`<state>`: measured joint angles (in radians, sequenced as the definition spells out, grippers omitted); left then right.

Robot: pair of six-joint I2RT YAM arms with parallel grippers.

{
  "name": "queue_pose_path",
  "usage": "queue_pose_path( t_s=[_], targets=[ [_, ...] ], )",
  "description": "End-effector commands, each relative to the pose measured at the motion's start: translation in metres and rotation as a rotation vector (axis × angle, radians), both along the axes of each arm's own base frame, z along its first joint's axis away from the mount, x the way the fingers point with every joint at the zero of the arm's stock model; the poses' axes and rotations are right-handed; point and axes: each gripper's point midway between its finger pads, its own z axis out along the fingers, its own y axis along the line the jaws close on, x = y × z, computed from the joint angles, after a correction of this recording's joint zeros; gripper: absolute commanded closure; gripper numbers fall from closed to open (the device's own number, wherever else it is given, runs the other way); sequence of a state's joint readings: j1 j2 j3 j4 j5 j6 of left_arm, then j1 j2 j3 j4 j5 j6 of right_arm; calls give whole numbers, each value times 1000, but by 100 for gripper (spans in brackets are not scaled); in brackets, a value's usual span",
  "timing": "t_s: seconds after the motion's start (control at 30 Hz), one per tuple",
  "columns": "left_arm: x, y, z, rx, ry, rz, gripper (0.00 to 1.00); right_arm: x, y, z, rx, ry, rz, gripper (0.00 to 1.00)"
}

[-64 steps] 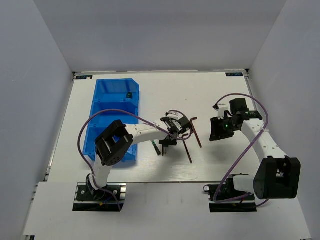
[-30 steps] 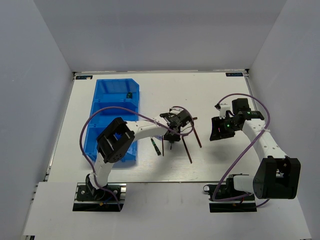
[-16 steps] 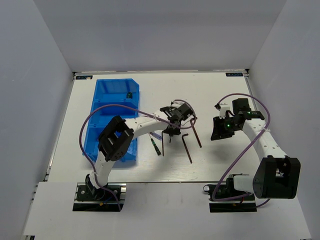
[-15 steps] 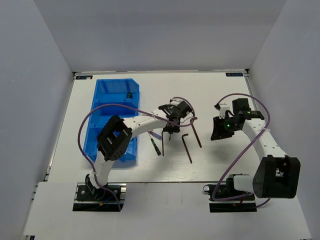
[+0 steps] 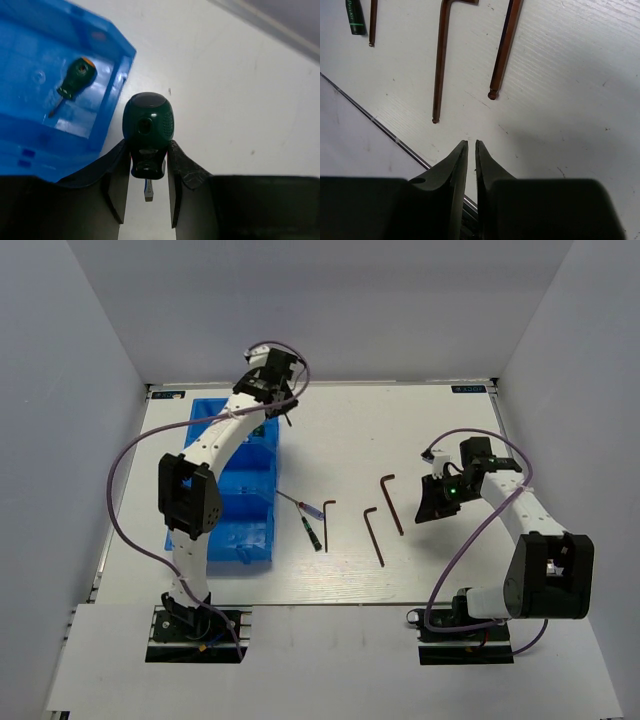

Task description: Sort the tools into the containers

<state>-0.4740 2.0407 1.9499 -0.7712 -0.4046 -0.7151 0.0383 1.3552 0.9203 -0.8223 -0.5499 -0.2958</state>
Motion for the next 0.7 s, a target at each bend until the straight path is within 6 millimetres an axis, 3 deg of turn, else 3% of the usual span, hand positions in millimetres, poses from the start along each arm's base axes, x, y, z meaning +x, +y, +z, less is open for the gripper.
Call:
queue_pose_path(
  t_s=[0.0, 0.17, 0.3, 0.4, 0.43, 0.47, 0.57, 0.67],
  targets=[
    [21, 22, 20, -89, -39, 141, 100, 8, 4, 10, 36, -18, 7, 83],
    [37, 59, 22, -139, -55, 246, 100, 12, 3, 11, 26, -37, 11, 77],
    [34, 89, 2, -104, -4, 290, 100, 14, 3, 9, 28, -34, 26, 64],
    [37, 109, 0, -100, -7, 311, 96, 17, 5, 5, 25, -12, 33, 56],
    [37, 109, 0, -92, -6, 304, 92, 19, 4, 5, 24, -11, 28, 54],
    [36, 117, -8, -76, 19, 311, 79, 20, 4, 5, 22, -6, 25, 54],
    [38, 129, -12, -65, 31, 328, 54, 24, 1, -2, -6, 7, 40, 51],
    [41, 136, -14, -61, 39, 315, 48, 24, 0, -11, -38, 22, 65, 51]
  ],
)
